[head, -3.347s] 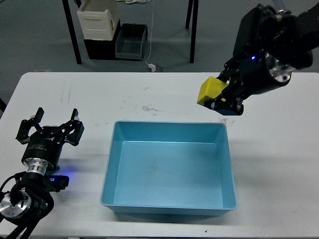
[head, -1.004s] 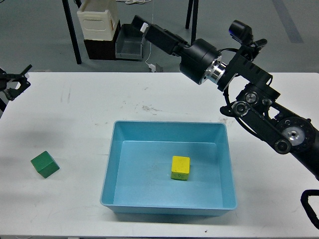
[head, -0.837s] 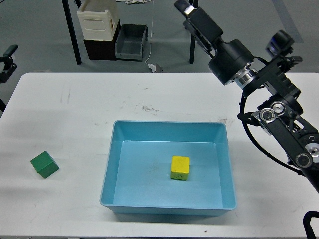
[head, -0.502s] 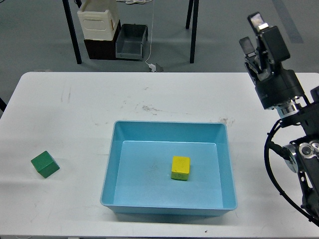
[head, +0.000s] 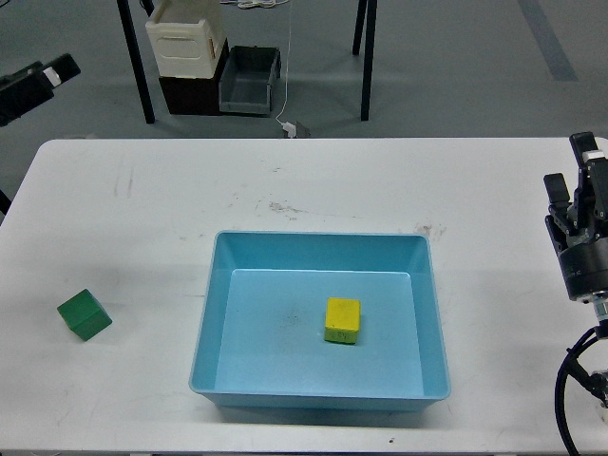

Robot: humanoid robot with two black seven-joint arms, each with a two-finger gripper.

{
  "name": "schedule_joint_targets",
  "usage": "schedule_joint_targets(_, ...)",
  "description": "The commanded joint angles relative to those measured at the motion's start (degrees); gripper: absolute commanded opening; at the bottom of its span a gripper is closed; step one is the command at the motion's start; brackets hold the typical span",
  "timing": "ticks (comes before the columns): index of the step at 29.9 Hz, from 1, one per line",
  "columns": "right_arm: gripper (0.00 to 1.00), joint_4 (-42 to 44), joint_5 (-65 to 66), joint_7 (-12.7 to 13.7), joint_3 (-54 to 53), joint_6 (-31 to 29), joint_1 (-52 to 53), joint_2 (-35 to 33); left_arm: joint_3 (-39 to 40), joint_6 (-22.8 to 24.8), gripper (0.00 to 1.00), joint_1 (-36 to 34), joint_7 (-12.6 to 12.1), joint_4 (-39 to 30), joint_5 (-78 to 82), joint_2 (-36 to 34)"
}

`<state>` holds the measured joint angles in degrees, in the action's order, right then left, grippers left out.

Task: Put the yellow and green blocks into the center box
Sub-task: 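Lower the left gripper onto the green cube and close it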

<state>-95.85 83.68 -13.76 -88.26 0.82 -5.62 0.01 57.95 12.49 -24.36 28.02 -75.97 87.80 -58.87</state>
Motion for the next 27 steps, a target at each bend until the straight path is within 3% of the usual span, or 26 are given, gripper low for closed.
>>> schedule_joint_targets(1,1.00,0.22,-2.81,0.23,-0.33,1.64,-0.27,-0.01,-5.02,-0.19,1.00,-1.22,-0.02,-1.81,10.78,-4.23)
schedule_joint_targets(7,1.00,0.49,-7.03,0.31,-0.86,1.82,-1.41,-0.01,-13.28,-0.10,0.99,-2.19,-0.02,-6.47,26.17,-9.32)
schedule_joint_targets(12,1.00,0.57,-7.04,0.31,-1.03,2.00,-2.29,-0.01,-19.79,-0.45,0.99,-3.42,-0.02,-6.48,37.20,-9.16)
schedule_joint_targets(19,1.00,1.10,-7.21,0.31,-1.12,2.17,-2.73,-0.01,-26.21,0.25,0.99,-3.77,-0.02,-6.04,37.20,-8.54)
schedule_joint_targets(27,1.00,1.80,-8.00,0.31,-1.04,3.05,-2.82,-0.01,-29.47,8.59,0.99,-4.38,-0.02,-4.45,37.20,-6.70)
